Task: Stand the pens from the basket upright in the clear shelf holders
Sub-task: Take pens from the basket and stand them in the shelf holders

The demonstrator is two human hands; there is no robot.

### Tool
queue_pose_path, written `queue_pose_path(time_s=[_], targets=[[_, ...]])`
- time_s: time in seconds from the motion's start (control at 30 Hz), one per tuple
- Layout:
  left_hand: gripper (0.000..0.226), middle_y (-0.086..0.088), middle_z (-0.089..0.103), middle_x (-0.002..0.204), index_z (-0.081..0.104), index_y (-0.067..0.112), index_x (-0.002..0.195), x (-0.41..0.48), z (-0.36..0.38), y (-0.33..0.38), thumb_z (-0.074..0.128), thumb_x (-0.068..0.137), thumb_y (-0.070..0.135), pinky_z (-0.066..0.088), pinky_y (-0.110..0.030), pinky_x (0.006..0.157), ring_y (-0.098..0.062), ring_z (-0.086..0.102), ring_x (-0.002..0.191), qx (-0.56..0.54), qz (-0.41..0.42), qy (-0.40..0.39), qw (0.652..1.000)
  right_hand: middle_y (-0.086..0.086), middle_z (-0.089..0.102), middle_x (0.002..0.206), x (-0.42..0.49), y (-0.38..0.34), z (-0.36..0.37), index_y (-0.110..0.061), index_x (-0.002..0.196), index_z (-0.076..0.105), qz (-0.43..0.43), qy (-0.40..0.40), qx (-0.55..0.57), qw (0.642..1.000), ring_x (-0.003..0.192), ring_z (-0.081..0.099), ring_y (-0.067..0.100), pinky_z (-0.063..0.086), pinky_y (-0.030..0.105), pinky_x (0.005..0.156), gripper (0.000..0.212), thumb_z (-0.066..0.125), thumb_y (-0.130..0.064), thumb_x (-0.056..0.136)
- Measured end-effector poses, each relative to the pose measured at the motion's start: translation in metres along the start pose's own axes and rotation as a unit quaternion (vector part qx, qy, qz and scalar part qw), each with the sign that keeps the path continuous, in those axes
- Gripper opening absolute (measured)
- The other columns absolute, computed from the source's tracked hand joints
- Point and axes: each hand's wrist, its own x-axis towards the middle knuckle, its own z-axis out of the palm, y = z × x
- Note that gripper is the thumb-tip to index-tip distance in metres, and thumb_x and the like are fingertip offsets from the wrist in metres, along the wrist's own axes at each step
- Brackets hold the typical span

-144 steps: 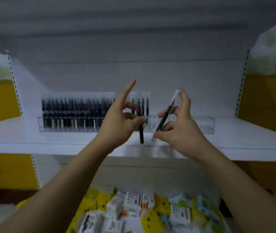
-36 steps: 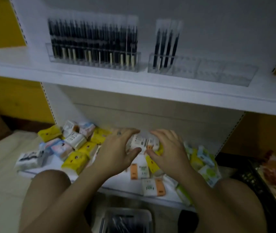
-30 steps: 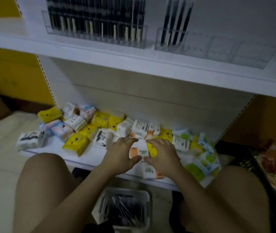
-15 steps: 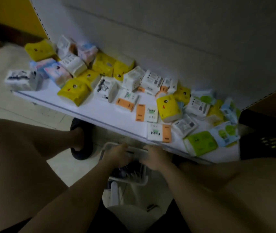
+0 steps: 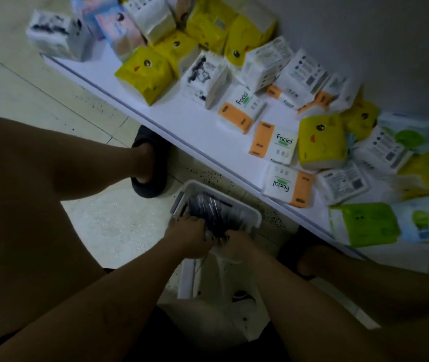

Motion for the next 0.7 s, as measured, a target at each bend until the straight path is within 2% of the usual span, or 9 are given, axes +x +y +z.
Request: queue_pose_path(time_s=[0.13,0.2,0.3,0.43,0.53,0.6,0.7], targets=[[0.040,-0.001,0.061,0.117,0.057,0.024,0.117,0.004,-0.005,-0.006,0.053,0.087,0.051,0.047,-0.041,0.094,-0.020,0.056,0.107,-0.050,-0.004,0.009,0.999,0.019,0.055,0.131,0.016,0.000,0.013,-0.004,0.134,0.049,0.008,-0.076,-0.038,0.996,0.116,0.054,0.032,0.047,0.037,0.094,0.043,0.051,-0.027,0.098],[0.038,-0.001,0.062,0.116,0.058,0.023,0.117,0.005,-0.007,-0.006,0.055,0.088,0.048,0.050,-0.040,0.090,-0.020,0.057,0.104,-0.073,-0.001,0.006,0.997,0.020,0.053,0.132,0.021,-0.003,0.018,-0.003,0.136,0.047,0.019,-0.090,-0.046,0.995,0.118,0.053,0.034,0.047,0.040,0.098,0.045,0.052,-0.025,0.097],[0.037,-0.004,0.063,0.112,0.060,0.019,0.114,0.006,-0.008,-0.006,0.056,0.089,0.045,0.052,-0.038,0.087,-0.021,0.059,0.101,-0.089,-0.005,-0.004,0.996,0.021,0.048,0.136,0.030,-0.005,0.023,-0.002,0.139,0.043,0.041,-0.097,-0.089,0.990,0.126,0.045,0.036,0.037,0.043,0.109,0.052,0.052,-0.027,0.096],[0.033,-0.008,0.067,0.109,0.062,0.011,0.113,0.006,-0.004,-0.005,0.056,0.092,0.037,0.054,-0.040,0.087,-0.021,0.063,0.099,-0.133,-0.011,-0.033,0.990,0.021,0.021,0.155,0.033,-0.006,0.030,-0.007,0.152,0.020,0.051,-0.110,-0.129,0.984,0.142,0.021,0.041,0.031,0.049,0.113,0.066,0.051,-0.023,0.096],[0.033,-0.010,0.066,0.113,0.061,0.009,0.116,0.006,0.000,-0.007,0.055,0.093,0.032,0.052,-0.039,0.090,-0.024,0.061,0.103,-0.137,-0.016,-0.054,0.989,0.016,0.003,0.161,0.034,-0.006,0.037,-0.014,0.155,0.006,0.031,-0.116,-0.128,0.984,0.146,0.008,0.040,0.026,0.049,0.113,0.071,0.047,-0.022,0.098],[0.033,-0.009,0.065,0.116,0.060,0.011,0.119,0.007,0.002,-0.009,0.055,0.093,0.031,0.051,-0.039,0.092,-0.023,0.060,0.106,-0.143,-0.019,-0.061,0.988,0.014,0.008,0.161,0.037,-0.005,0.040,-0.016,0.155,0.010,0.022,-0.110,-0.097,0.989,0.145,0.014,0.037,0.026,0.044,0.114,0.067,0.046,-0.025,0.099],[0.032,-0.009,0.065,0.117,0.060,0.011,0.119,0.010,0.004,-0.012,0.054,0.094,0.031,0.051,-0.037,0.092,-0.021,0.060,0.106,-0.163,-0.026,-0.069,0.984,0.017,0.022,0.156,0.036,-0.001,0.037,-0.009,0.152,0.023,0.043,-0.074,-0.002,0.996,0.141,0.024,0.035,0.026,0.039,0.114,0.068,0.053,-0.033,0.096]])
